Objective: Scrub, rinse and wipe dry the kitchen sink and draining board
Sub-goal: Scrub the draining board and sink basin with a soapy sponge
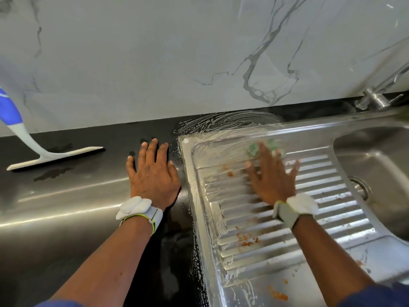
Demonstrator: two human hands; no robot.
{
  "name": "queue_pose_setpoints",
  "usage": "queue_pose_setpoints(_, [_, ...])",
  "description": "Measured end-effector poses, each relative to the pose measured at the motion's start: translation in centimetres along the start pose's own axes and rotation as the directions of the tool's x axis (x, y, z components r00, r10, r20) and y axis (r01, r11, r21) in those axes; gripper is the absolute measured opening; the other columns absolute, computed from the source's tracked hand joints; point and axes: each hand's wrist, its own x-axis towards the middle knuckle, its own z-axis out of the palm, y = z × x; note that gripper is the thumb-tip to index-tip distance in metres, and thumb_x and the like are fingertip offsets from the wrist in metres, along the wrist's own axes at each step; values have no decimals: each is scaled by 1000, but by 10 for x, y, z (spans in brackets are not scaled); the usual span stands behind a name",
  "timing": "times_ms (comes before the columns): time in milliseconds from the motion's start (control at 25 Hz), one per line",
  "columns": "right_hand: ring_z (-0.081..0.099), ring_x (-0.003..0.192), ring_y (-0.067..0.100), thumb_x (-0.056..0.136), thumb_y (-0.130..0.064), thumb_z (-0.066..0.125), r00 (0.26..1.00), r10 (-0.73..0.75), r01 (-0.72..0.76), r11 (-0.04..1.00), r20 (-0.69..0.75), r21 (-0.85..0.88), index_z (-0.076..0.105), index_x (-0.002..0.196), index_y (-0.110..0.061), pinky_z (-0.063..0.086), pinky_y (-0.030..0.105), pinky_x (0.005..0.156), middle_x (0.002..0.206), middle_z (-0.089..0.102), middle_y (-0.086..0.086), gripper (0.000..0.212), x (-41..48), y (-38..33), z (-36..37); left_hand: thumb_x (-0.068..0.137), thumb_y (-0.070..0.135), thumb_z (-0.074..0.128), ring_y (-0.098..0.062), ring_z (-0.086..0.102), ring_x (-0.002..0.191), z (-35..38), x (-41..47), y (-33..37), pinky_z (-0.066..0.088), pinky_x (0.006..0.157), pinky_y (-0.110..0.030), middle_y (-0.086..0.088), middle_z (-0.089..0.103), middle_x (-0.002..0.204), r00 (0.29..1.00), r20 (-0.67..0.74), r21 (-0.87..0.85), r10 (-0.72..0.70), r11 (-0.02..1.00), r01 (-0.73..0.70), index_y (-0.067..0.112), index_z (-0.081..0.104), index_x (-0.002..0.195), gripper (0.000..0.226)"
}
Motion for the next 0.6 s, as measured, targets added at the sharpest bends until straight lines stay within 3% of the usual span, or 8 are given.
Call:
queue_pose_setpoints(40, [2,155,30,89,-77,-4,994,100,-101,995,46,13,-9,159,-35,-9,70,115,169,4,-4,82,12,-4,-5,100,37,40,-23,22,155,0,1,1,16,123,-59,0,35,164,1000,3,-4,-2,1000,2,28,42,151,51])
queue_pose_setpoints(80, [1,155,31,84,-80,-9,997,72,-73,997,42,35,-4,160,-30,-6,70,116,169,4,-3,91,14,-21,-9,101,37,41,-23,22,155,-1,2,2,15,123,-59,0,35,164,1000,8,-14,-2,1000,2,28,42,151,51])
queue_pose_setpoints(160, [3,155,32,82,-81,-13,974,-226,227,974,33,-9,10,160,-30,-5,69,116,168,7,-4,96,-17,-70,-6,101,37,41,-23,21,155,-1,3,1,15,123,-59,1,34,164,1000,4,-18,-1,1000,1,29,41,151,51])
queue_pose_setpoints(240, [7,154,31,91,-79,0,901,-432,433,899,31,-62,16,159,-36,-7,68,116,167,12,-5,82,-57,-70,4,101,38,41,-23,21,156,1,3,-1,15,123,-59,1,34,165,1000,-1,-17,3,1000,-3,29,41,151,51])
queue_pose_setpoints(280, [9,154,30,94,-76,7,915,-403,401,912,-2,-89,16,158,-38,-7,69,116,167,12,-5,75,-62,-50,6,101,38,41,-23,21,156,1,4,-2,15,123,-59,1,34,165,1000,4,-24,9,1000,-9,29,41,151,51])
queue_pose_setpoints(400, [7,155,29,94,-75,9,1000,10,-11,998,-15,-56,15,158,-41,-4,70,116,168,7,-4,73,-25,-9,0,101,38,41,-24,21,156,2,5,-1,14,123,-59,0,34,164,1000,-11,-23,0,1000,-1,29,41,151,51])
queue_pose_setpoints(440, [9,154,30,91,-77,7,999,38,-38,999,19,-21,18,157,-41,-3,70,116,168,10,-2,76,-17,-22,-6,101,38,41,-24,21,156,2,5,0,14,123,-59,0,34,164,1000,-9,-28,3,1000,-4,29,41,151,51])
queue_pose_setpoints(600, [18,153,25,95,-75,12,928,-371,371,928,-27,-17,34,152,-41,-2,67,117,164,24,-3,70,-76,-86,7,102,39,39,-23,20,156,0,5,-2,14,124,-59,0,33,165,1000,2,-21,18,1000,-18,29,41,152,51])
